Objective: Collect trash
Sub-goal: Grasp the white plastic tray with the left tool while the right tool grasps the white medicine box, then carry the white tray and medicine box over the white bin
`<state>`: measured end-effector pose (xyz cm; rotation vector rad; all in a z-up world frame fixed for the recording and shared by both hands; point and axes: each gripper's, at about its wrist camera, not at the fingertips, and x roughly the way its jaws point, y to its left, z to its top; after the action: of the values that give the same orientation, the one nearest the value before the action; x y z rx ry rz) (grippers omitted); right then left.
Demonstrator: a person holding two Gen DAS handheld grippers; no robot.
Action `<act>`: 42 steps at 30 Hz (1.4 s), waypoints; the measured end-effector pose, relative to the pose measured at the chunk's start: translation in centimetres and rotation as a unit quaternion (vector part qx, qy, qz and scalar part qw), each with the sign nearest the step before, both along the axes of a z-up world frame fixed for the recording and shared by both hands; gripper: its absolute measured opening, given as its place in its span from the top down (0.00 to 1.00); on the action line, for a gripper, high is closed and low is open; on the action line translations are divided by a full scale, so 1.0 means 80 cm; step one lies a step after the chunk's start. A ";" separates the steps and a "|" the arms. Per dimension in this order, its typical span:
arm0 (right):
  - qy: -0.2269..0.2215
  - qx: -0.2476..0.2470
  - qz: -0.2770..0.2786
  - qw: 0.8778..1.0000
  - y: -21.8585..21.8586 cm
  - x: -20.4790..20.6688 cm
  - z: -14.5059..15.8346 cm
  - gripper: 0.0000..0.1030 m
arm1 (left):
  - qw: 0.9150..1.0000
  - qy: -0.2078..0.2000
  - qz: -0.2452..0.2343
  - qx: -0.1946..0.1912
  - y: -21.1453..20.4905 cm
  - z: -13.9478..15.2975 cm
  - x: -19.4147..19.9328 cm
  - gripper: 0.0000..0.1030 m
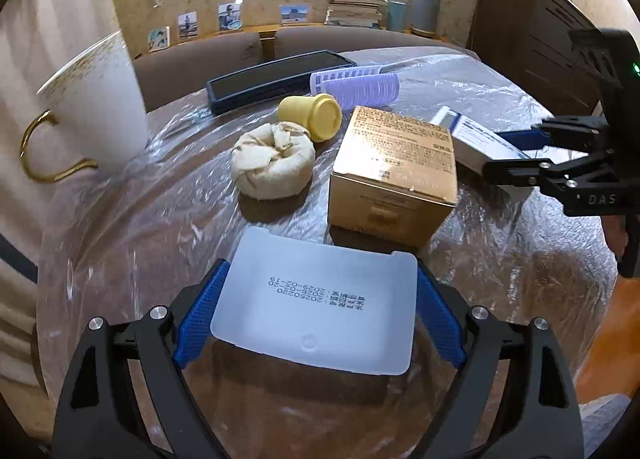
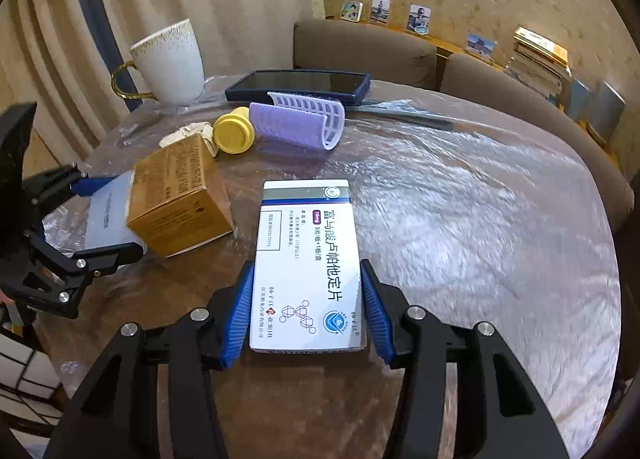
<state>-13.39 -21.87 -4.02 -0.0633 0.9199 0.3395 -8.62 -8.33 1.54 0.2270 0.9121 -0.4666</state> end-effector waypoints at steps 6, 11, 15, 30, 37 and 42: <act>-0.006 0.013 -0.003 1.000 -0.001 -0.028 0.011 0.51 | 1.000 -0.014 0.019 -0.006 -0.005 0.013 -0.022 0.13; -0.003 0.020 -0.005 1.000 0.004 -0.047 0.011 0.51 | 0.999 -0.023 0.041 0.002 -0.017 0.017 -0.039 0.13; 0.000 0.028 -0.008 1.000 0.006 -0.062 0.010 0.51 | 0.998 -0.019 0.061 -0.012 -0.019 0.018 -0.049 0.13; -0.004 0.058 -0.031 0.998 0.004 -0.118 0.015 0.51 | 0.993 -0.020 0.112 -0.023 -0.022 0.022 -0.089 0.13; -0.010 0.057 -0.031 0.998 0.001 -0.137 0.023 0.51 | 0.993 -0.024 0.114 -0.015 -0.024 0.025 -0.108 0.13; -0.012 0.055 -0.027 0.998 0.000 -0.153 0.029 0.51 | 0.993 -0.024 0.111 -0.013 -0.026 0.028 -0.122 0.13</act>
<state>-25.61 -21.84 -1.72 0.0583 0.8765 0.3372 -18.39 -10.39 3.76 0.1112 0.8717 -0.2651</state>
